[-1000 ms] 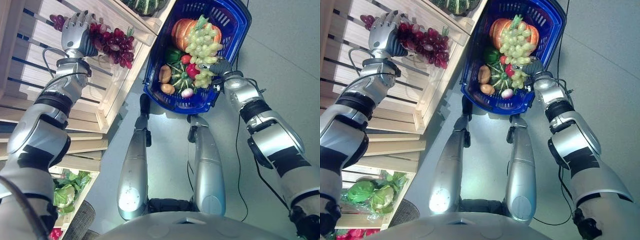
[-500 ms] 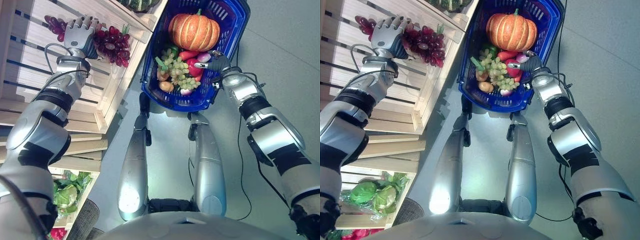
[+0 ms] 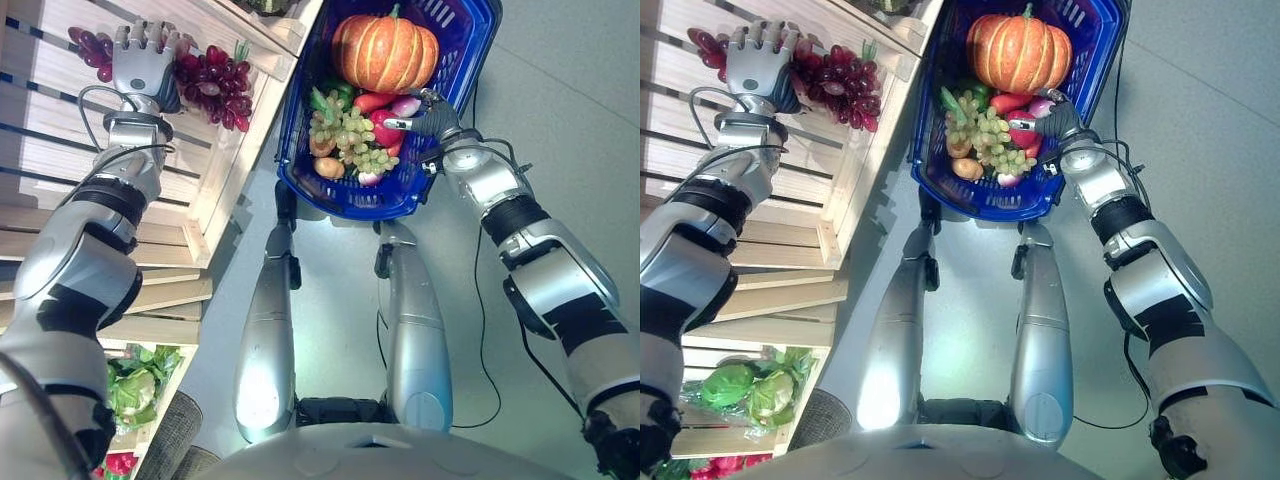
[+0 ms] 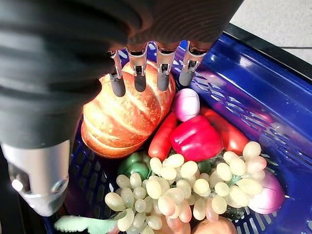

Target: Pick up fruits and vegetables into the basket

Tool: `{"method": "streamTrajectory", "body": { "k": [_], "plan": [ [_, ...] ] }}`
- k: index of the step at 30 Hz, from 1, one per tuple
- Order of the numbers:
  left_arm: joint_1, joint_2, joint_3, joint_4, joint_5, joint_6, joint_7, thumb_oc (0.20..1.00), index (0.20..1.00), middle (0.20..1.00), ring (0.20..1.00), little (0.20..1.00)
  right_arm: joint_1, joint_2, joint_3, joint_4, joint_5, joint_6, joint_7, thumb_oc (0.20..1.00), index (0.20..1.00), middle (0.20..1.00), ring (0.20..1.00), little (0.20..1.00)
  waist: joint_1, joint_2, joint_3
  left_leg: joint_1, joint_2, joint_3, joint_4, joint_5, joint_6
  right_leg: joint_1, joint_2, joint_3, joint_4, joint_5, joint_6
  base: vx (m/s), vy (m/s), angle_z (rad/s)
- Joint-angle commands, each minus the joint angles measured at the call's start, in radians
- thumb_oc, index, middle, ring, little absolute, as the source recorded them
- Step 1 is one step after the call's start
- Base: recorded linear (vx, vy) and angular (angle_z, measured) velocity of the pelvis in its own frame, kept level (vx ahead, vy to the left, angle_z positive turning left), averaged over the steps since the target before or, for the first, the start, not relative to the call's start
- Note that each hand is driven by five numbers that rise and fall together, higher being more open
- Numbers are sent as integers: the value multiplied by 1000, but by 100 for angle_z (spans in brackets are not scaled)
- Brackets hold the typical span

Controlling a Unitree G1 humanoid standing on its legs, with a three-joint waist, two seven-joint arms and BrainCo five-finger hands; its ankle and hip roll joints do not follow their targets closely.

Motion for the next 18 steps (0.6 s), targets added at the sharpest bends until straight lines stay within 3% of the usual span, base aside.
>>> {"method": "streamTrajectory", "body": {
  "k": [1,18],
  "plan": [
    [-19,1,57,65,43,56,-5,1000,1000,1000,1000,1000,29,-32,3,-66,47,-55,-21,1000,1000,1000,1000,1000,-23,15,-28,-46,-59,55,51,-42,33,65,90,-70,-67,-28,21,-9,-7,-3],
    [-10,-3,63,80,68,76,-45,1000,1000,1000,1000,1000,71,-38,-12,-193,80,-46,-69,1000,1000,1000,1000,1000,-39,-10,-28,-83,-52,49,50,-40,28,31,97,-58,-84,-11,26,1,-1,-1]
  ]
}}
